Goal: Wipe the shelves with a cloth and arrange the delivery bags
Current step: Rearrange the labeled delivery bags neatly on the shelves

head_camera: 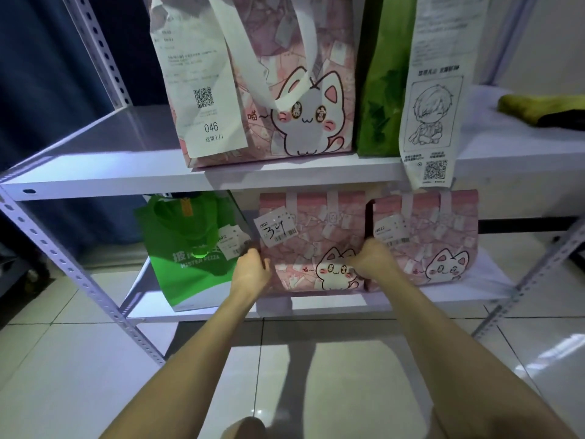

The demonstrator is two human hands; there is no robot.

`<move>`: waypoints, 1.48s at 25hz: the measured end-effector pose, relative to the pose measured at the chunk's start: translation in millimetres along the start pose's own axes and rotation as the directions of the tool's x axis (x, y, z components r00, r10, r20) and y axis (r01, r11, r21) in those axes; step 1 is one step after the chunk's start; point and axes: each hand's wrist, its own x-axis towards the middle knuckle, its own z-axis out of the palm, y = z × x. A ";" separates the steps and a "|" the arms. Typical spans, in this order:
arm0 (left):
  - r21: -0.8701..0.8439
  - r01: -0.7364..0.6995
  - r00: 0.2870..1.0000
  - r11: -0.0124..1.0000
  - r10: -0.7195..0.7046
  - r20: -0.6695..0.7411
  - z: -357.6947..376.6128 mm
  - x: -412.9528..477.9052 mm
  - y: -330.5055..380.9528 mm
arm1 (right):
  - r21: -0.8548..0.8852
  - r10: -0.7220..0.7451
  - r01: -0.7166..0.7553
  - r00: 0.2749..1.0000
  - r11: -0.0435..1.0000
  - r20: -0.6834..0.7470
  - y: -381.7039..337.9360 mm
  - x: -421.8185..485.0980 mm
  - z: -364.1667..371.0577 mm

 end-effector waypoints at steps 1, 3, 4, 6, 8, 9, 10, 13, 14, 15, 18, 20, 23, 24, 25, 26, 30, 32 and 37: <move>-0.025 -0.008 0.999 1.000 0.007 -0.043 -1.2 -4.9 -2.6 | -0.020 0.000 0.000 1.000 1.000 -0.014 0.0 0.7 0.4; -0.095 -0.078 0.989 0.992 0.065 -0.135 -6.4 -16.8 -11.7 | -0.024 -0.019 0.018 0.998 1.000 -0.059 2.4 -3.3 -2.6; -0.137 -0.125 0.981 0.983 0.102 -0.167 -10.4 -22.3 -15.8 | -0.019 -0.041 0.039 0.996 0.999 -0.076 3.7 -7.9 -5.6; -0.197 -0.193 0.970 0.961 0.157 -0.183 -22.6 -32.8 -21.0 | -0.017 -0.092 0.091 0.991 0.996 -0.093 3.9 -25.1 -13.8; -0.228 -0.234 0.962 0.945 0.191 -0.194 -37.7 -46.2 -26.4 | 0.013 -0.134 0.137 0.982 0.990 -0.134 4.9 -52.0 -15.5; -0.244 -0.254 0.958 0.936 0.207 -0.201 -46.0 -52.7 -29.7 | 0.051 -0.147 0.157 0.975 0.986 -0.167 5.4 -69.1 -13.6; -0.262 -0.272 0.954 0.926 0.222 -0.203 -54.6 -59.4 -33.7 | 0.094 -0.152 0.174 0.968 0.980 -0.199 5.9 -89.1 -9.6; -0.346 -0.319 0.944 0.882 0.265 -0.196 -78.5 -80.7 -46.2 | 0.219 -0.136 0.194 0.957 0.956 -0.255 3.5 -151.1 8.6; -0.388 -0.321 0.945 0.864 0.263 -0.195 -88.6 -88.9 -50.8 | 0.258 -0.137 0.206 0.955 0.944 -0.262 -0.4 -173.3 14.8; -0.427 -0.313 0.948 0.849 0.251 -0.195 -100.9 -96.2 -57.6 | 0.288 -0.155 0.233 0.951 0.929 -0.268 -6.5 -194.7 20.9; -0.475 -0.277 0.958 0.835 0.203 -0.202 -146.9 -113.4 -87.9 | 0.292 -0.283 0.358 0.921 0.887 -0.269 -33.7 -254.8 34.0; -0.475 -0.259 0.961 0.841 0.176 -0.213 -183.6 -122.5 -107.6 | 0.282 -0.363 0.428 0.896 0.859 -0.255 -59.2 -288.1 32.8; -0.512 -0.326 0.933 0.795 0.183 -0.311 -243.9 -144.1 -122.2 | 0.233 -0.494 0.550 0.830 0.802 -0.258 -102.3 -327.0 9.4; -0.523 -0.371 0.912 0.767 0.195 -0.361 -263.6 -152.6 -123.0 | 0.205 -0.546 0.608 0.787 0.767 -0.288 -116.5 -337.4 -4.4; -0.533 -0.422 0.886 0.733 0.207 -0.416 -283.8 -159.8 -121.2 | 0.179 -0.595 0.665 0.736 0.725 -0.322 -131.6 -344.4 -19.9; -0.538 -0.470 0.855 0.700 0.211 -0.473 -303.8 -164.7 -117.3 | 0.159 -0.635 0.717 0.682 0.679 -0.362 -146.5 -347.5 -36.1; -0.406 -0.630 0.675 0.662 0.208 -0.708 -380.0 -150.2 -80.2 | 0.072 -0.684 0.875 0.423 0.478 -0.594 -222.9 -327.9 -97.3; -0.228 -0.606 0.540 0.762 0.184 -0.821 -413.1 -127.1 -58.7 | 0.007 -0.641 0.925 0.269 0.380 -0.719 -271.0 -308.6 -118.0; 0.096 0.164 0.765 0.982 -0.065 -0.641 -422.7 -60.7 -61.1 | 0.002 -0.736 0.876 0.406 0.482 -0.542 -349.9 -237.5 -89.7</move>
